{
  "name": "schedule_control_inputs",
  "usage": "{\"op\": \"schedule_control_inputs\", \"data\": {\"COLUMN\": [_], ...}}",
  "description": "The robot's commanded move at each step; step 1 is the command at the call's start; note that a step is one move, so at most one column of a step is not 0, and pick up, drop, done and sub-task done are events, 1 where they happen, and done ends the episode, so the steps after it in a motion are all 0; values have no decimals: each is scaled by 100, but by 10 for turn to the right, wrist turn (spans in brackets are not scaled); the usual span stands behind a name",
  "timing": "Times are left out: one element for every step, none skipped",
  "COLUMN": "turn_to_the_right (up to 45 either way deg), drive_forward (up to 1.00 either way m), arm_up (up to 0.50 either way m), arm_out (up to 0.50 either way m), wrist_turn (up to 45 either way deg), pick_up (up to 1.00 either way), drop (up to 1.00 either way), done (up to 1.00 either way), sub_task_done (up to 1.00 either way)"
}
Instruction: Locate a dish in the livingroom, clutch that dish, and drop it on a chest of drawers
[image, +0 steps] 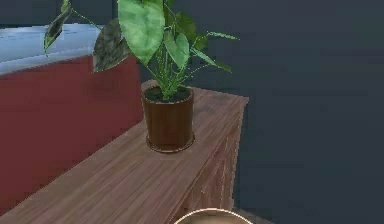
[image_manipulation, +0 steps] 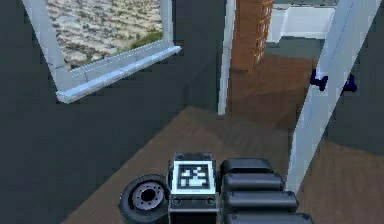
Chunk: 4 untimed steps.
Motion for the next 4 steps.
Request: {"op": "schedule_control_inputs", "data": {"turn_to_the_right": [90,0,-450,-450], "drive_forward": [0,5,0,0], "arm_up": [0,0,0,0], "arm_out": [0,0,0,0], "wrist_turn": [0,0,0,0], "pick_up": [0,0,0,0], "drop": [0,0,0,0], "done": [0,0,0,0], "sub_task_done": [0,0,0,0]}}
